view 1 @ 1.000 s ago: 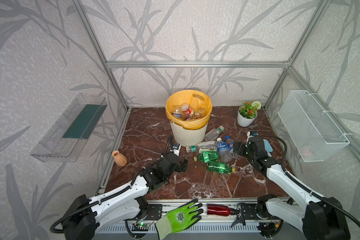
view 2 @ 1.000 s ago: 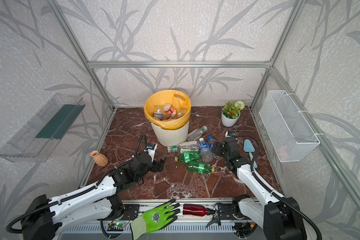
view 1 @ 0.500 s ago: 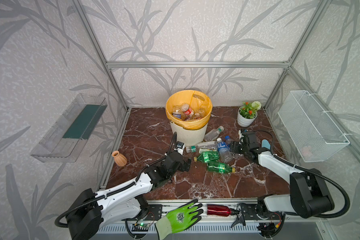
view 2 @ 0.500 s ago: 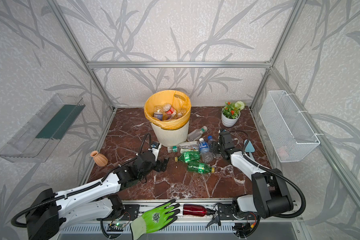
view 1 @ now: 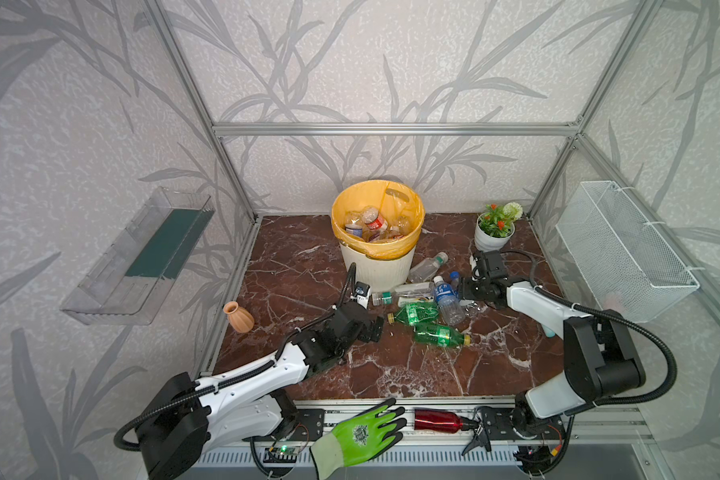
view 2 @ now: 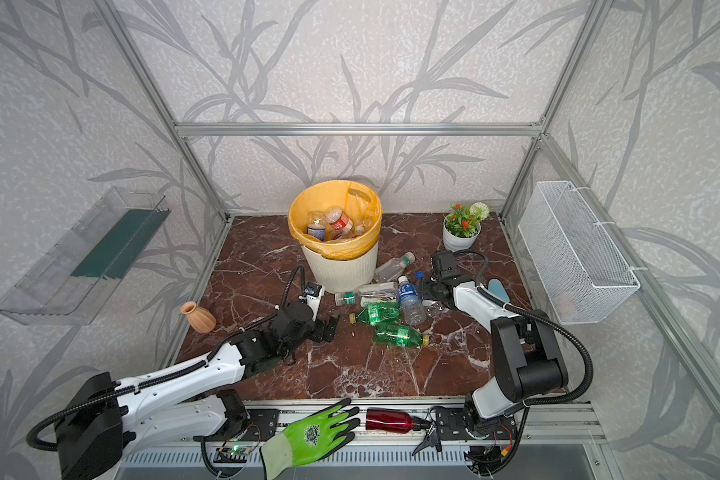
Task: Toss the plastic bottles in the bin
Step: 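Lower the right gripper onto the blue-capped Pepsi bottle in the pile, then close the right gripper on the Pepsi bottle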
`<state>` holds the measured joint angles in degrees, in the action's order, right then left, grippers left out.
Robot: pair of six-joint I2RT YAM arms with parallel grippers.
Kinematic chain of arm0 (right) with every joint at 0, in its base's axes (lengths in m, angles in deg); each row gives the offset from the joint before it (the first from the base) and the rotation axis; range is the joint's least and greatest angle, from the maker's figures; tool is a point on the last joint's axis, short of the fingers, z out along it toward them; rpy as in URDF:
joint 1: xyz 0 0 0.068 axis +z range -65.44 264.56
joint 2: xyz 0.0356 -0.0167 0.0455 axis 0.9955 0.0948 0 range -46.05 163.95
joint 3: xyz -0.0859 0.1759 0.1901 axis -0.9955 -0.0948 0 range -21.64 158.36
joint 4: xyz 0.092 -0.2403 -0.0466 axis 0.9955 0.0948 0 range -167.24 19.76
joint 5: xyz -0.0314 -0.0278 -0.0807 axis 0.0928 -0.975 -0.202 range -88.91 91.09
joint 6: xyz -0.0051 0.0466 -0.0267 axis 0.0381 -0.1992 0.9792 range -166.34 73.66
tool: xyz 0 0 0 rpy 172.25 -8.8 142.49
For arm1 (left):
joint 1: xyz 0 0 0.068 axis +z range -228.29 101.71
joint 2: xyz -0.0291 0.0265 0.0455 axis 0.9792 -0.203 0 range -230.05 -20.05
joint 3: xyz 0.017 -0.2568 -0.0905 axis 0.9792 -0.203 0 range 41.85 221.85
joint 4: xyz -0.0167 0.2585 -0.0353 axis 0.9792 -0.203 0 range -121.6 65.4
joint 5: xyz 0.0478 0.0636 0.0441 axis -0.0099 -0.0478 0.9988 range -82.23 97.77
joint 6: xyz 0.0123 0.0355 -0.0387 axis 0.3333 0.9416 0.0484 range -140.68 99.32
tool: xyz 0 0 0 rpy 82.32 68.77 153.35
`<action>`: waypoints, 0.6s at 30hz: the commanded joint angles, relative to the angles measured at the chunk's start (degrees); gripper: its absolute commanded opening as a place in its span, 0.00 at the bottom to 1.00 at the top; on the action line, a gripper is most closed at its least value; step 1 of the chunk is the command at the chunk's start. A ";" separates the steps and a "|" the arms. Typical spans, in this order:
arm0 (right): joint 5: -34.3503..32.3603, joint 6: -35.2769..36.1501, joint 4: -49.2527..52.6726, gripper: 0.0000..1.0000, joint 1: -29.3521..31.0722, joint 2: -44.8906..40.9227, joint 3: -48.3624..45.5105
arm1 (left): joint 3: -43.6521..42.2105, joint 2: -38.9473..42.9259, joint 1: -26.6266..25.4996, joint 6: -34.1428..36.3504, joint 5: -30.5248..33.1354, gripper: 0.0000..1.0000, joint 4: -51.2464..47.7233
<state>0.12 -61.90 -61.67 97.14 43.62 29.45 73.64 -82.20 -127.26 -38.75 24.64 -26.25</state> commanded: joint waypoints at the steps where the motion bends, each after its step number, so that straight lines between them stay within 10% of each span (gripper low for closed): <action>1: 0.14 1.29 5.15 0.68 -0.27 1.56 2.28 | 1.83 -0.50 -0.12 -0.22 1.04 0.97 0.40; 10: -6.75 2.85 14.47 0.61 -0.36 6.68 9.10 | 1.93 -0.58 -0.21 -0.13 1.48 0.97 -0.02; 18: -3.38 4.49 17.03 0.78 -0.38 13.41 14.64 | 2.05 -0.28 -0.25 -0.22 1.67 0.97 -0.36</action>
<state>-3.77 -58.38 -48.34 96.94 54.76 42.15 73.73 -82.90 -127.30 -38.72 25.10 -26.32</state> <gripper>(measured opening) 0.770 0.971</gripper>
